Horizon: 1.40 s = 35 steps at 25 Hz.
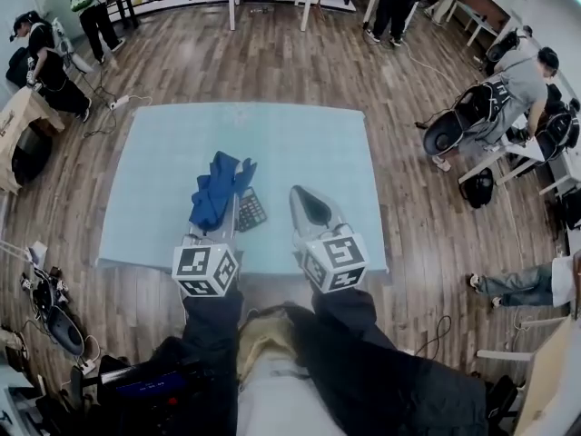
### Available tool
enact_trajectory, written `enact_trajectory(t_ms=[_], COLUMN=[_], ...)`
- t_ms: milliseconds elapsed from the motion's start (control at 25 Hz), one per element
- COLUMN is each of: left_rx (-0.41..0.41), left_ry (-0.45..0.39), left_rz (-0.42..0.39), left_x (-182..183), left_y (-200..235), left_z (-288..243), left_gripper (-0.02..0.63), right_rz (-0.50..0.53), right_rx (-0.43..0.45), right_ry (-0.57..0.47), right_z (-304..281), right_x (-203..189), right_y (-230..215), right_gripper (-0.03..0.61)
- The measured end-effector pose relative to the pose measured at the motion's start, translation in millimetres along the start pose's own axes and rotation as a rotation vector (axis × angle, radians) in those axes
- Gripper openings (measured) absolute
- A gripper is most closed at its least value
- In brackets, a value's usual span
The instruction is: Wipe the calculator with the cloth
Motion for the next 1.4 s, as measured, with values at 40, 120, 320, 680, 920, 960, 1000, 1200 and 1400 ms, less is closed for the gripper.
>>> enact_trajectory(t_ms=[40,120,320,680,920,960,1000,1200,1400], left_rx=[-0.007,-0.017,-0.007,0.002,0.000,-0.001,-0.002,-0.001,0.002], left_ry=[-0.009,-0.027,-0.051,-0.067,-0.064,-0.064,-0.065,-0.062,-0.062], left_rz=[-0.003,-0.010,-0.022,-0.036,-0.043,-0.044,-0.044,-0.044,-0.042], left_x=[3,8,16,21,21,21,22,22,23], left_y=[-5,-11,-14,-14,-13,-13,-13,-13,-14], left_z=[-2,-6,-9,-11,-12,-12,-12,-12,-11], left_gripper=[0.071,0.071,0.071,0.071,0.069,0.071,0.071,0.069,0.070], right_rz=[0.005,0.013,0.031,0.047,0.048,0.047,0.046,0.048,0.051], right_rx=[-0.003,-0.009,-0.019,-0.052,-0.056,-0.058,-0.058,-0.060,-0.059], right_ry=[-0.010,-0.031,-0.065,-0.084,-0.086,-0.086,-0.087,-0.088,-0.086], right_z=[0,0,1,6,4,4,4,4,4], right_x=[4,12,23,30,28,28,29,28,29], right_y=[-3,-6,-11,-23,-26,-26,-26,-27,-26], right_gripper=[0.002,0.002,0.000,0.000,0.000,0.000,0.000,0.000,0.000])
Point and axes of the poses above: the fingertips, and each gripper's own axes: z backward along the fingers, y to its left, x out of its top, the point moved 3 cm from there along z, backward along the fingers, and after that the axes turned 11 degrees about -y, right-handed, at the moved point
